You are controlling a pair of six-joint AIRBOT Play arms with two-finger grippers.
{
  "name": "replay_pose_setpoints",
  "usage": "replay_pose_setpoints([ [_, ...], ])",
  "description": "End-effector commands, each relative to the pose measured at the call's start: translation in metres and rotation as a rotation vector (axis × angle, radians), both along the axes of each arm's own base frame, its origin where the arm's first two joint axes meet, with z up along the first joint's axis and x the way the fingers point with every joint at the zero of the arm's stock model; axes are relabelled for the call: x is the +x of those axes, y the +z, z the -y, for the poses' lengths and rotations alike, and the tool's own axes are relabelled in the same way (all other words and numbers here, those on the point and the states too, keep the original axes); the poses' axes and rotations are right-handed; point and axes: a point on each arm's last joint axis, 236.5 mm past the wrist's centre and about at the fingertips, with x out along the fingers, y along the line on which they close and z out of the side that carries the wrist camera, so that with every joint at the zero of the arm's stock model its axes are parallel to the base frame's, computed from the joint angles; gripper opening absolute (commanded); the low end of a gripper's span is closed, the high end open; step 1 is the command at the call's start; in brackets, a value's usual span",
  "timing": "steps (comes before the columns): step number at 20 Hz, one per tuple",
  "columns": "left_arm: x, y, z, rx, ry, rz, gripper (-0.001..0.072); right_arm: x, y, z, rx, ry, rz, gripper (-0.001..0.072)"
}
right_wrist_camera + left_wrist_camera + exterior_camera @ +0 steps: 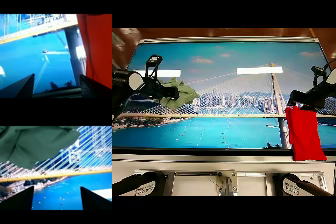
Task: Fold the shirts.
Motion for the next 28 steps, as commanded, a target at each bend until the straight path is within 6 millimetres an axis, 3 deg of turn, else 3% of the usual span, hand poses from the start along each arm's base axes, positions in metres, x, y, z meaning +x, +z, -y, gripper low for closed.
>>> replay_pose_setpoints([
  [1, 0.03, -0.014, -0.032, 0.033, 0.069, -0.004, 0.072, 0.003, -0.001, 0.004, -0.015, -0.007, 0.01, 0.0678],
  [3, 0.057, -0.035, -0.059, 0.038, 0.127, -0.049, 0.072, 0.007, -0.003, 0.002, -0.007, -0.008, 0.018, 0.0678],
  [6, 0.089, -0.08, -0.082, 0.034, 0.173, -0.157, 0.072, 0.009, -0.011, 0.002, 0.001, -0.007, -0.001, 0.0678],
  [10, 0.107, -0.135, -0.073, -0.044, 0.142, -0.296, 0.072, 0.017, -0.017, 0.003, 0.0, -0.011, 0.01, 0.0678],
  [14, 0.118, -0.161, -0.074, -0.04, 0.143, -0.316, 0.0706, 0.016, -0.018, 0.002, 0.001, -0.01, 0.006, 0.0678],
  [15, 0.118, -0.164, -0.074, -0.038, 0.142, -0.322, 0.0511, 0.016, -0.018, 0.002, 0.001, -0.011, 0.005, 0.0678],
  [16, 0.116, -0.164, -0.074, -0.038, 0.142, -0.328, 0.0199, 0.016, -0.018, 0.003, 0.001, -0.011, 0.006, 0.0678],
  [17, 0.113, -0.162, -0.073, -0.036, 0.129, -0.338, 0.0038, 0.017, -0.018, 0.003, 0.001, -0.011, 0.009, 0.0678],
  [18, 0.11, -0.156, -0.072, -0.028, 0.101, -0.351, 0.0037, 0.018, -0.018, 0.003, 0.0, -0.011, 0.012, 0.0678],
  [20, 0.107, -0.127, -0.068, -0.009, 0.034, -0.346, 0.0036, 0.019, -0.017, 0.003, -0.004, 0.003, 0.018, 0.0678],
  [22, 0.108, -0.072, -0.055, 0.008, -0.036, -0.259, 0.0036, 0.015, -0.017, 0.004, -0.02, 0.077, 0.011, 0.0678],
  [24, 0.102, -0.001, -0.03, 0.013, -0.099, -0.121, 0.0036, 0.005, -0.011, 0.004, -0.029, 0.116, -0.011, 0.0678],
  [26, 0.078, 0.071, 0.019, -0.076, -0.19, -0.001, 0.0036, -0.005, 0.006, 0.007, -0.061, 0.159, 0.009, 0.0678],
  [28, 0.038, 0.125, 0.085, -0.219, -0.314, 0.066, 0.0036, -0.012, 0.031, 0.011, -0.106, 0.181, 0.069, 0.0678],
])
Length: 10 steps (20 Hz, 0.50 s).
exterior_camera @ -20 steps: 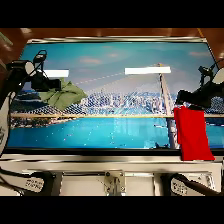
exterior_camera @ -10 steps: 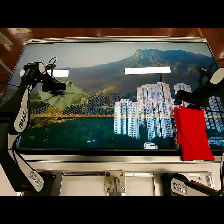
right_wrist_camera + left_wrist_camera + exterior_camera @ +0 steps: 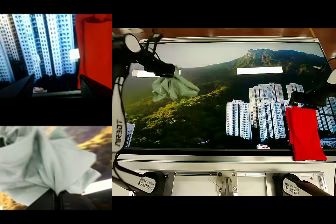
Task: Fold the shirts.
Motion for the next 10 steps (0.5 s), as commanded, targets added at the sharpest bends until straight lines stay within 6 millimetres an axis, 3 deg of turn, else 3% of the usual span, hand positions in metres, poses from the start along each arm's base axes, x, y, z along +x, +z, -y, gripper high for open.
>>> replay_pose_setpoints([
  [1, -0.067, 0.091, 0.096, -0.195, -0.191, 0.103, 0.0036, -0.017, 0.037, 0.006, -0.07, 0.071, 0.074, 0.0678],
  [3, -0.104, 0.092, 0.146, -0.22, -0.284, 0.07, 0.0036, -0.027, 0.063, 0.005, -0.089, 0.076, 0.144, 0.0678],
  [5, -0.14, 0.07, 0.199, -0.226, -0.382, -0.003, 0.0036, -0.039, 0.084, 0.001, -0.091, 0.076, 0.194, 0.0678],
  [8, -0.188, 0.003, 0.27, -0.208, -0.48, -0.127, 0.0036, -0.061, 0.096, -0.003, -0.091, 0.078, 0.191, 0.0677],
  [10, -0.206, -0.05, 0.304, -0.196, -0.483, -0.195, 0.0036, -0.072, 0.093, -0.005, -0.079, 0.071, 0.145, 0.0677],
])
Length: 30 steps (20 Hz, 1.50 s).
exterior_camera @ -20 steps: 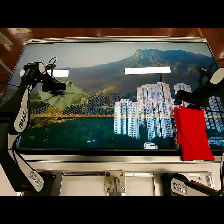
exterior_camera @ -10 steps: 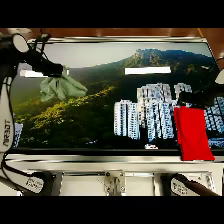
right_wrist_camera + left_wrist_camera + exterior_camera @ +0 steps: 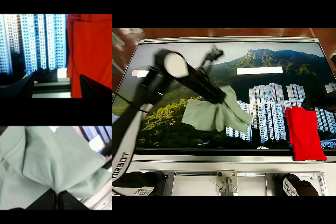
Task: Fold the shirts.
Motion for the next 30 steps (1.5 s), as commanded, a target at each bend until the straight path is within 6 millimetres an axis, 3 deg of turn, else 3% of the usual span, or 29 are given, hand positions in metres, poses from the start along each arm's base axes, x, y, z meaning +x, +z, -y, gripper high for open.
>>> replay_pose_setpoints([
  [1, -0.044, -0.077, 0.067, 0.021, -0.041, -0.096, 0.0039, -0.02, 0.004, -0.003, 0.005, -0.001, -0.034, 0.0678],
  [2, -0.047, -0.095, 0.077, 0.025, -0.048, -0.126, 0.0091, -0.019, 0.004, -0.003, 0.006, -0.001, -0.033, 0.0678],
  [3, -0.049, -0.104, 0.08, 0.027, -0.058, -0.156, 0.0092, -0.018, 0.003, -0.005, 0.012, 0.002, -0.034, 0.0678],
  [5, -0.036, -0.104, 0.06, 0.054, -0.056, -0.181, 0.0093, -0.014, -0.002, -0.005, 0.016, 0.003, -0.043, 0.0677],
  [6, -0.026, -0.097, 0.039, 0.07, -0.039, -0.195, 0.0352, -0.012, -0.005, -0.004, 0.018, 0.003, -0.053, 0.0678],
  [7, -0.012, -0.09, 0.015, 0.085, 0.034, -0.228, 0.0707, -0.009, -0.01, -0.004, 0.021, 0.002, -0.064, 0.0677],
  [10, 0.019, -0.066, -0.074, 0.117, 0.183, -0.304, 0.072, 0.002, -0.026, -0.004, 0.037, 0.005, -0.106, 0.0678],
  [13, 0.032, -0.046, -0.137, 0.105, 0.286, -0.307, 0.072, 0.011, -0.053, -0.001, 0.048, 0.003, -0.185, 0.0678],
  [15, 0.025, -0.055, -0.166, 0.108, 0.342, -0.335, 0.072, 0.009, -0.08, -0.003, 0.066, 0.01, -0.27, 0.0677],
  [16, 0.015, -0.07, -0.177, 0.109, 0.373, -0.364, 0.072, 0.006, -0.097, -0.007, 0.088, 0.022, -0.316, 0.0678],
  [19, -0.026, -0.126, -0.176, 0.005, 0.462, -0.483, 0.072, -0.003, -0.139, -0.029, 0.189, 0.056, -0.415, 0.0678],
  [21, -0.056, -0.163, -0.168, -0.064, 0.511, -0.584, 0.072, -0.003, -0.156, -0.042, 0.254, 0.063, -0.449, 0.0678],
  [23, -0.069, -0.193, -0.169, -0.065, 0.567, -0.615, 0.072, 0.003, -0.165, -0.048, 0.286, 0.058, -0.455, 0.0678],
  [25, -0.057, -0.204, -0.168, -0.1, 0.636, -0.579, 0.072, 0.012, -0.171, -0.051, 0.306, 0.05, -0.433, 0.0678],
  [27, -0.035, -0.204, -0.163, -0.162, 0.69, -0.529, 0.072, 0.023, -0.172, -0.054, 0.317, 0.041, -0.391, 0.0678],
  [30, -0.019, -0.208, -0.152, -0.24, 0.735, -0.534, 0.072, 0.031, -0.172, -0.052, 0.32, 0.028, -0.359, 0.0678],
])
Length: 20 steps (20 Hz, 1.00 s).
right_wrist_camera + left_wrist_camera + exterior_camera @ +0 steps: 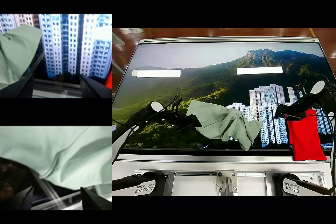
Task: Fold the shirts.
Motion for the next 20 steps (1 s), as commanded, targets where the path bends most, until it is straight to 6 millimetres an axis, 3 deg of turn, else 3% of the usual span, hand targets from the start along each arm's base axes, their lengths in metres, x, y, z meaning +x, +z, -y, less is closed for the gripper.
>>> replay_pose_setpoints([
  [1, 0.022, -0.011, 0.01, -0.062, 0.109, 0.029, 0.072, 0.013, -0.002, -0.002, 0.035, -0.04, 0.04, 0.0678],
  [3, 0.026, -0.016, 0.016, -0.095, 0.124, 0.018, 0.0709, 0.015, 0.0, 0.0, 0.097, -0.1, 0.041, 0.0678],
  [5, 0.029, -0.016, 0.022, -0.129, 0.13, 0.019, 0.0445, 0.013, -0.004, 0.003, 0.177, -0.182, 0.022, 0.0678],
  [6, 0.029, -0.016, 0.023, -0.134, 0.128, 0.023, 0.039, 0.008, -0.009, 0.003, 0.215, -0.224, -0.001, 0.0678],
  [8, 0.029, -0.016, 0.022, -0.134, 0.128, 0.023, 0.0384, -0.008, -0.028, -0.003, 0.273, -0.277, -0.068, 0.0678],
  [9, 0.029, -0.016, 0.023, -0.134, 0.124, 0.025, 0.0306, -0.016, -0.04, -0.006, 0.281, -0.286, -0.099, 0.0678],
  [10, 0.028, -0.015, 0.023, -0.138, 0.113, 0.026, 0.0137, -0.021, -0.052, -0.013, 0.293, -0.295, -0.126, 0.0678],
  [11, 0.026, -0.013, 0.026, -0.15, 0.091, 0.034, 0.0041, -0.023, -0.061, -0.021, 0.311, -0.302, -0.143, 0.0678],
  [16, 0.023, -0.001, 0.028, -0.167, 0.037, 0.079, 0.0037, -0.009, -0.089, -0.064, 0.371, -0.301, -0.149, 0.0678],
  [20, 0.025, 0.009, 0.029, -0.174, 0.021, 0.114, 0.0037, 0.001, -0.101, -0.093, 0.429, -0.313, -0.154, 0.0677],
])
